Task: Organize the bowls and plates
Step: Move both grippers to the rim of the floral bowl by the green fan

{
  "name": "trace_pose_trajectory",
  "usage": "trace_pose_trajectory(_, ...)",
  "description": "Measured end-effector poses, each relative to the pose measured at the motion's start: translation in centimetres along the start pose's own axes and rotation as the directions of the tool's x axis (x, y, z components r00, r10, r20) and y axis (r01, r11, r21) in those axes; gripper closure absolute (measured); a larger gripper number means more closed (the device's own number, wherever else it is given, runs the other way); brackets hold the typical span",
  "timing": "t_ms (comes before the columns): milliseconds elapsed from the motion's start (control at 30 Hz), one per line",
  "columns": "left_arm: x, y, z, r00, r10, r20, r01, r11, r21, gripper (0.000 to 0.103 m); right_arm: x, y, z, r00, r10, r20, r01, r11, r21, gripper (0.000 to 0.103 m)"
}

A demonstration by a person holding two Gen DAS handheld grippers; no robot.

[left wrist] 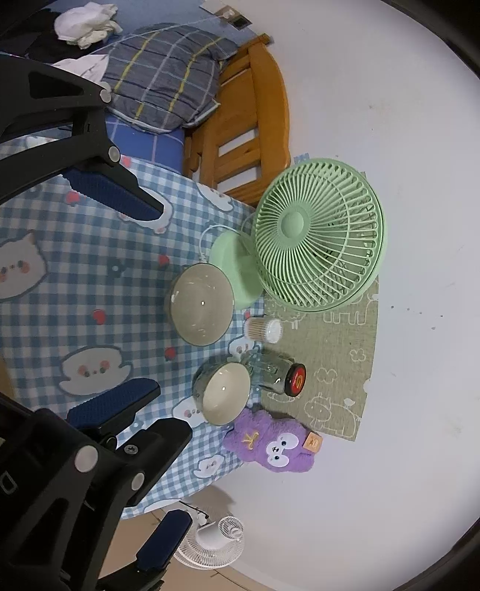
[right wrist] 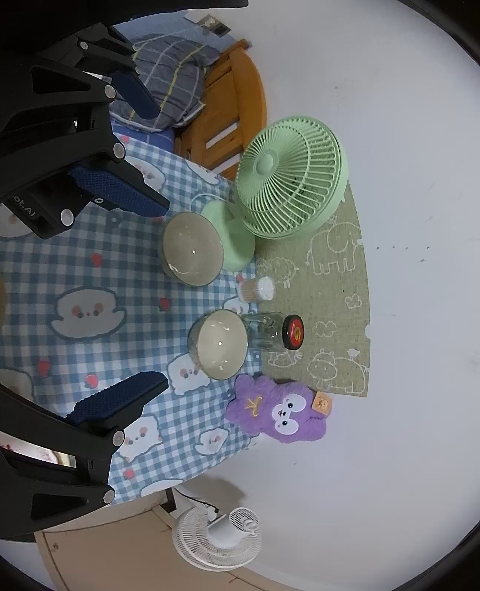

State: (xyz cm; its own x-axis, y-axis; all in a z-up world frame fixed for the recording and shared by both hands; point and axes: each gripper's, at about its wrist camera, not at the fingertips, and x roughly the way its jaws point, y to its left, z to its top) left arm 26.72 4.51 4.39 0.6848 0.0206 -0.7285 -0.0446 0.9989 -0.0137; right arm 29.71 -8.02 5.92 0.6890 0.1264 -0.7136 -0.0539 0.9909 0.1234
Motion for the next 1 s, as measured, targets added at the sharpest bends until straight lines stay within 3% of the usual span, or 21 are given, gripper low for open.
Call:
trace_pose_trajectory(867, 11.1, 2.4, 3.2, 1.0, 0.012, -0.024, -0.011, 0.999, 0.051, 0.015, 12.2, 2.0, 2.1, 0.998, -0.041, -0.039, 0.042, 0.999, 0.01, 0.017)
trace_pose_trajectory(1000, 13.0, 2.6, 3.4, 1.0, 0.019, -0.024, -0.018, 0.998, 0.059, 0.015, 14.2, 2.3, 2.2, 0.998, -0.046, -0.045, 0.047, 0.999, 0.007, 0.023)
